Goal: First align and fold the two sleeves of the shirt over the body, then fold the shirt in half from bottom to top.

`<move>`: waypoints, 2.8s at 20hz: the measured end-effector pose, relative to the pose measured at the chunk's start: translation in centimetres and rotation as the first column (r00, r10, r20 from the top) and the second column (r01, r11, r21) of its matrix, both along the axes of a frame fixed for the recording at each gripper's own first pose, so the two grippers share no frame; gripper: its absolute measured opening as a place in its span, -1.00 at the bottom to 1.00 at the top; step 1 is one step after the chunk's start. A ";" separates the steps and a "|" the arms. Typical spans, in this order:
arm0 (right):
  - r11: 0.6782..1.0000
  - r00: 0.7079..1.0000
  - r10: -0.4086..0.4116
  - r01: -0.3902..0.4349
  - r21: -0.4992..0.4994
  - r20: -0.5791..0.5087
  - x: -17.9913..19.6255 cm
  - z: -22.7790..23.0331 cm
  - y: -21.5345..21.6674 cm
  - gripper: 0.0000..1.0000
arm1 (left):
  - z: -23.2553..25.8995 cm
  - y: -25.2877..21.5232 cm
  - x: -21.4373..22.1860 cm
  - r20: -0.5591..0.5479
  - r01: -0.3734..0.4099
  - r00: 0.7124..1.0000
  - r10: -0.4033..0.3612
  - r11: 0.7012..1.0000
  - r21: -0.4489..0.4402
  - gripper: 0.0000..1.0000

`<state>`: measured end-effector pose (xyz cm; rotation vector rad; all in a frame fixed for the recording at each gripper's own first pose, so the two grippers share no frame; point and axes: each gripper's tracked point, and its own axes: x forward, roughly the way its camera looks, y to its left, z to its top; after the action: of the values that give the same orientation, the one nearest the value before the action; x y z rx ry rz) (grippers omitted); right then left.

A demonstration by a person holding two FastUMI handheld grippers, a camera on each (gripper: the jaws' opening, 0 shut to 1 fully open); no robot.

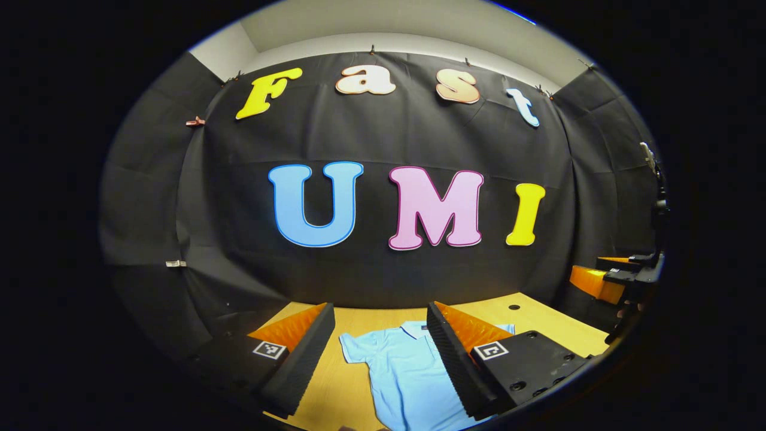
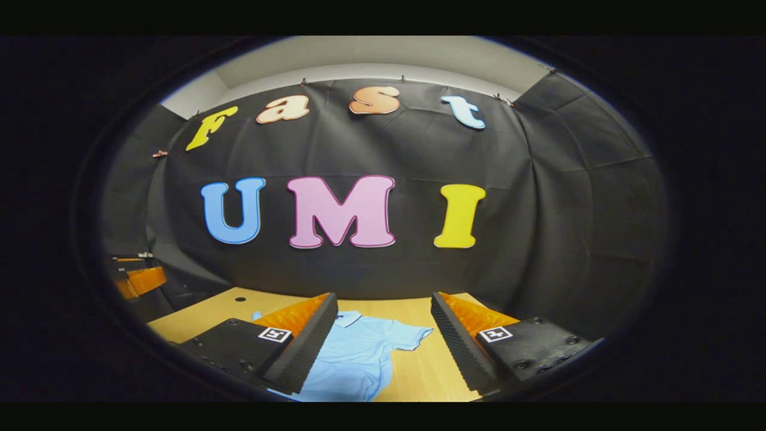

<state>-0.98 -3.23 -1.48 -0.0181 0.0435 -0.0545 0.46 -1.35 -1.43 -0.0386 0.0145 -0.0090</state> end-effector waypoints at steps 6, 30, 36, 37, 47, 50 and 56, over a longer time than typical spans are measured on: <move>0.999 0.998 -0.027 0.025 -0.036 -0.050 0.8 -1.5 -1.7 0.94 | -0.4 -0.5 0.3 -0.010 0.016 1.000 -0.016 1.000 0.007 0.96; 0.995 0.873 -0.084 0.051 -0.082 -0.480 19.7 -21.4 -9.6 0.95 | -8.6 1.9 7.1 -0.226 -0.198 0.954 0.198 0.980 0.024 0.96; 0.995 0.798 -0.098 0.093 -0.038 -0.594 22.5 -28.1 -10.9 0.95 | -10.5 1.3 8.3 -0.271 -0.204 0.940 0.207 0.978 0.039 0.96; 0.993 0.784 -0.108 0.110 -0.034 -0.611 22.9 -29.1 -11.5 0.95 | -10.7 1.3 8.4 -0.271 -0.202 0.940 0.205 0.979 0.039 0.96; 0.979 0.689 -0.119 0.200 0.029 -0.715 24.4 -35.3 -13.1 0.95 | -12.4 1.2 9.8 -0.321 -0.211 0.924 0.208 0.977 0.026 0.96; 0.978 0.690 -0.127 0.207 0.027 -0.712 24.8 -35.8 -13.3 0.80 | -12.4 1.1 9.8 -0.326 -0.216 0.921 0.213 0.976 0.027 0.96; 0.974 0.698 -0.118 0.219 0.054 -0.706 25.5 -35.7 -12.6 -0.77 | -12.6 0.1 9.5 -0.341 -0.220 0.915 0.217 0.975 0.031 0.96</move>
<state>24.51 -15.83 -37.16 0.1044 0.8250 -0.2305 9.96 -1.24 -14.07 -0.0497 0.3603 0.2231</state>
